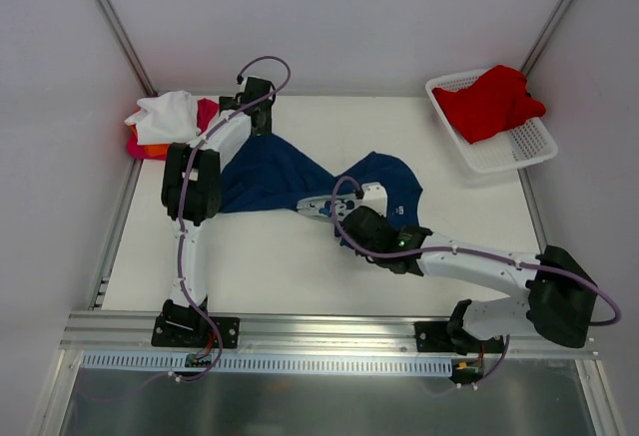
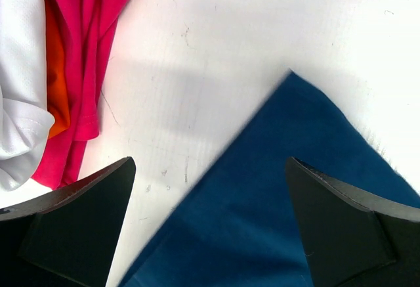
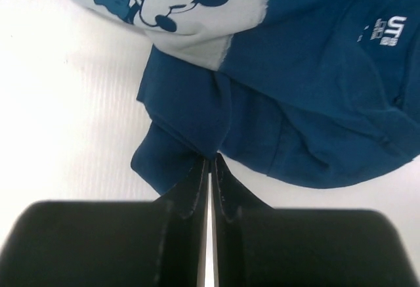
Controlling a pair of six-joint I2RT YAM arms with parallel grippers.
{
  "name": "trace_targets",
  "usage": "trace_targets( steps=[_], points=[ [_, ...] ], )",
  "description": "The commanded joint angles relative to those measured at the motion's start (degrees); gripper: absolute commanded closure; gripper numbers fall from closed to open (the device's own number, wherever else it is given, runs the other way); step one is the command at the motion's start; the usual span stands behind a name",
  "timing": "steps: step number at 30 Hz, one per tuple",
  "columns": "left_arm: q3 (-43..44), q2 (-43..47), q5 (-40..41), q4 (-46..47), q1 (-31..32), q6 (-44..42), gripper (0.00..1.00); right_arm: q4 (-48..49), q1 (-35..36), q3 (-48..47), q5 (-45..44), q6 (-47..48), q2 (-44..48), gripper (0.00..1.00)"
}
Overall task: Fold and stack the t-shirts
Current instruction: Flatten out the tshirt
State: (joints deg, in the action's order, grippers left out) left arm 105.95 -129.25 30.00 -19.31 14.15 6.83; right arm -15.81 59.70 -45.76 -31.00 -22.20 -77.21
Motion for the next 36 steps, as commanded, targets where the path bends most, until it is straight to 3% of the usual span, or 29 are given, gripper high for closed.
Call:
trace_targets(
  steps=[1,9,15,25,30,36],
  points=[
    [3.6,0.3,-0.6,-1.2,-0.5,-0.5,0.01,-6.3,1.4,2.2,-5.0,-5.0,6.4,1.0],
    [12.1,-5.1,-4.8,-9.2,-0.5,-2.0,0.01,-7.4,1.6,1.3,-5.8,-4.4,7.3,1.0],
    [11.8,-5.5,-8.7,-12.7,-0.6,-2.6,0.01,-6.0,1.6,-0.4,-5.0,-3.5,3.6,1.0],
    [9.1,-5.0,-8.6,-18.9,-0.6,-0.3,0.01,-4.8,1.6,-1.7,-4.4,-2.9,0.8,1.0],
    [18.7,-11.5,-6.6,-27.3,-0.9,-1.0,0.01,-4.5,1.6,-1.7,-3.3,-2.8,0.6,1.0],
    [23.1,-16.0,-4.9,-30.8,-1.1,-1.7,0.01,-6.0,2.1,-1.0,-3.4,-3.6,2.3,1.0]
  ],
)
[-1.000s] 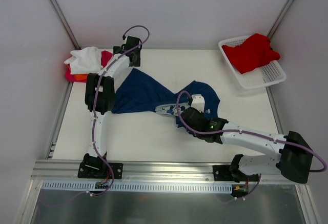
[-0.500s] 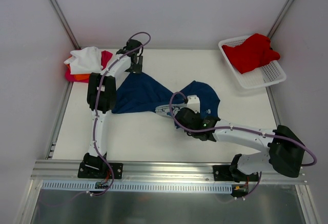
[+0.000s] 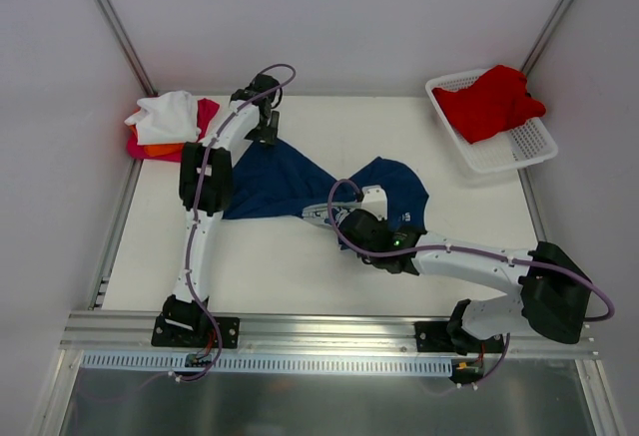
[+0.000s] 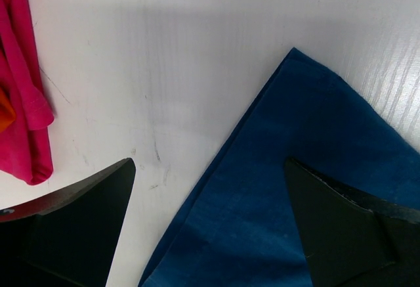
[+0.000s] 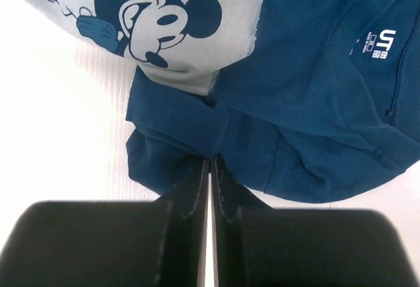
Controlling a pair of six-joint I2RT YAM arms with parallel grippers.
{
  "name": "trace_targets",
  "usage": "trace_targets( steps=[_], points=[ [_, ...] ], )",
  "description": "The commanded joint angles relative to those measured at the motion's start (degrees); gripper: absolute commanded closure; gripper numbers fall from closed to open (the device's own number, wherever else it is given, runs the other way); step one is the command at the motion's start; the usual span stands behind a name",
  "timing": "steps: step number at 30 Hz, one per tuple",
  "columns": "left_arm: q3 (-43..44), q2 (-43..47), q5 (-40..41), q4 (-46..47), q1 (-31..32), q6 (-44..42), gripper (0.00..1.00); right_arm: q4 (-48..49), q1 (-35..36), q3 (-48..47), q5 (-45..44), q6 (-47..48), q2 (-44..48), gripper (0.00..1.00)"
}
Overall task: Fold and stack the t-shirts
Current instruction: Flatten out the tshirt
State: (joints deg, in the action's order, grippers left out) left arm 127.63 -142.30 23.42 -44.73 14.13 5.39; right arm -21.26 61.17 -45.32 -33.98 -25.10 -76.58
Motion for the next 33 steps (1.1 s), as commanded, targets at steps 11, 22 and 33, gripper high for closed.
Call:
trace_targets(
  steps=[11,22,33],
  points=[
    [2.4,-5.0,1.5,-8.0,-1.6,-0.7,0.01,-8.8,4.3,0.8,-3.5,-5.5,9.6,1.0],
    [2.9,-5.4,1.6,-8.3,-2.0,-0.6,0.01,-35.4,9.8,5.9,-14.0,-25.8,28.3,1.0],
    [3.0,-5.5,1.5,-8.4,-2.0,-0.7,0.01,-61.4,9.8,4.3,-24.6,-43.3,46.2,1.0]
  ],
)
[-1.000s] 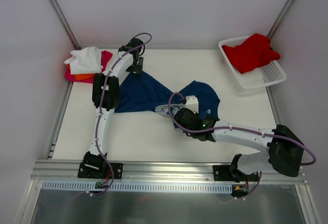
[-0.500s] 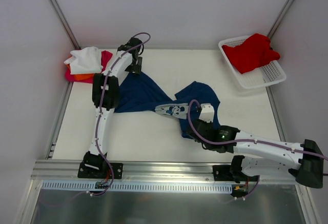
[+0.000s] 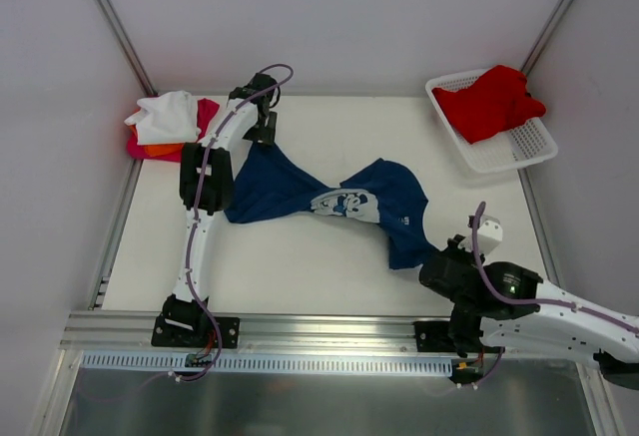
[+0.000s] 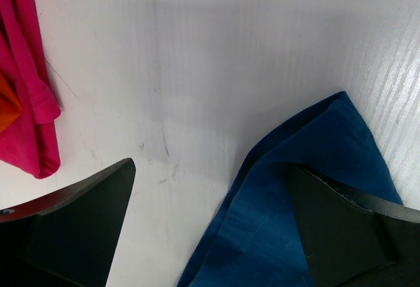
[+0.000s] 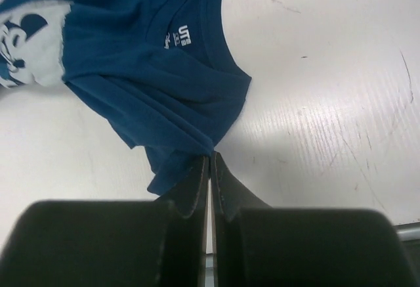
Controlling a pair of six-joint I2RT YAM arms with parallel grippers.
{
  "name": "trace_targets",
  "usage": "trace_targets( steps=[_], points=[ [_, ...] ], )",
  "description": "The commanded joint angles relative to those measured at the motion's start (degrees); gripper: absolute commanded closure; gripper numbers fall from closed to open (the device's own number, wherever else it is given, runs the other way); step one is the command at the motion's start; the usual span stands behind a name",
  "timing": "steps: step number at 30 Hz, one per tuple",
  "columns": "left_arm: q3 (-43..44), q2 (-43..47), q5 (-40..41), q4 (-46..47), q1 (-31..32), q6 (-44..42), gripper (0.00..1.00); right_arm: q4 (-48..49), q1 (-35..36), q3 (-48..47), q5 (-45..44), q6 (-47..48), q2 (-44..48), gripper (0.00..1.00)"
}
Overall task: Fold and stack the t-shirts
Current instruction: Flatten out the tshirt
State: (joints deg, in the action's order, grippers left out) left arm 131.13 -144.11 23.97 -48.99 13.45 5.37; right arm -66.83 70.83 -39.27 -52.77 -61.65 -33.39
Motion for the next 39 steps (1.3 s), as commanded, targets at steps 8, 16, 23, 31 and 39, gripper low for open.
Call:
trace_targets(
  steps=[8,16,23,31,39],
  points=[
    [-0.4,-3.9,1.1,-4.0,-1.4,-0.9,0.01,-19.7,0.2,-2.0,-7.6,-10.3,9.6,1.0],
    [-0.3,-3.8,1.0,-4.1,-1.4,-0.7,0.01,-17.3,0.2,-4.1,-6.6,-7.4,1.1,0.6],
    [-0.6,-3.5,0.6,-4.1,-1.4,-0.6,0.01,-7.2,0.2,-9.2,-10.6,3.1,-6.3,0.53],
    [-1.5,-3.2,0.2,-4.0,-1.4,-0.4,0.01,16.5,-10.3,-12.5,-3.5,27.9,-19.6,0.49],
    [-1.9,-2.8,-0.3,-4.1,-1.3,-0.2,0.01,35.4,-27.0,-10.9,16.6,42.9,-31.7,0.5]
  ],
)
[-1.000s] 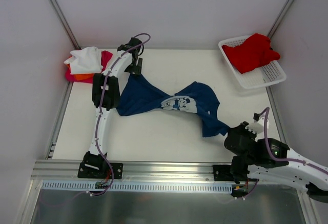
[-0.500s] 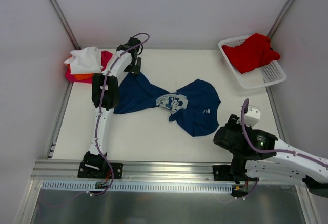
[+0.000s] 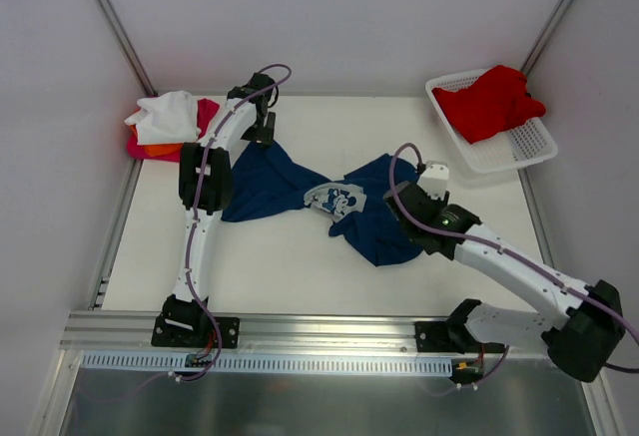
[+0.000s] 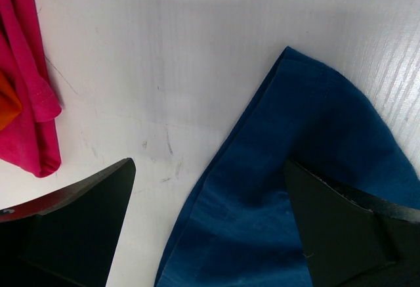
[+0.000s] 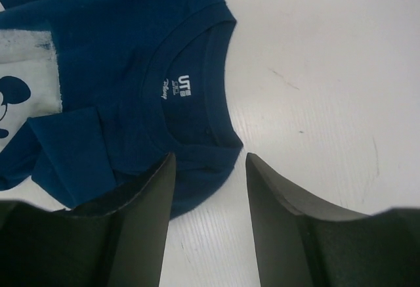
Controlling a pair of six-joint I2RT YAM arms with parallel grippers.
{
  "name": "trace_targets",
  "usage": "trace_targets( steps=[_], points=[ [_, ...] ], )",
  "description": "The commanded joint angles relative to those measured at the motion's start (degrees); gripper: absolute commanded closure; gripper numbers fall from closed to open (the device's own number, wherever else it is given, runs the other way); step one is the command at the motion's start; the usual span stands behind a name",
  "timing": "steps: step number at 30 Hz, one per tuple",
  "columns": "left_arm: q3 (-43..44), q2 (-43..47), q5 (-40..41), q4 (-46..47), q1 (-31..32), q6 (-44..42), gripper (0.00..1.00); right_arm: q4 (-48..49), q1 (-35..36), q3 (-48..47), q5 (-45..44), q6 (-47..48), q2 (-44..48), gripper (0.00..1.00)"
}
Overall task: Fold and stack the t-shirts
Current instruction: Flatten out the tshirt
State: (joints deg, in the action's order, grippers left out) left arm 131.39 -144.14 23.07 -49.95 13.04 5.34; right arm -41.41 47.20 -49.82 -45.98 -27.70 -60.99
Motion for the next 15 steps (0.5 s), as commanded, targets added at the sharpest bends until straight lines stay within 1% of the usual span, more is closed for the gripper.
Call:
trace_targets(
  steps=[1,2,3,5,10,15],
  points=[
    [-2.2,-2.7,0.7,-3.0,-0.9,-0.2,0.01,11.9,-4.6,-1.5,11.2,10.3,-6.0,0.5],
    [-2.3,-2.7,0.7,-3.0,-0.9,-0.2,0.01,13.1,-6.9,-2.1,13.1,11.3,-7.8,0.5],
    [-2.4,-2.7,0.8,-3.0,-1.0,-0.2,0.01,14.0,-7.7,-2.7,15.6,12.1,-11.2,0.51],
    [-2.5,-2.6,0.9,-3.0,-0.9,-0.3,0.01,16.3,-9.6,-4.7,16.6,13.8,-14.2,0.52],
    [-3.3,-2.1,0.9,-3.0,-0.7,0.0,0.01,21.4,-15.5,-7.7,24.1,15.1,-23.6,0.53],
    [-5.4,-0.6,1.7,-3.0,-0.6,0.5,0.01,23.7,-17.4,-11.3,29.6,16.5,-31.0,0.52]
  ],
)
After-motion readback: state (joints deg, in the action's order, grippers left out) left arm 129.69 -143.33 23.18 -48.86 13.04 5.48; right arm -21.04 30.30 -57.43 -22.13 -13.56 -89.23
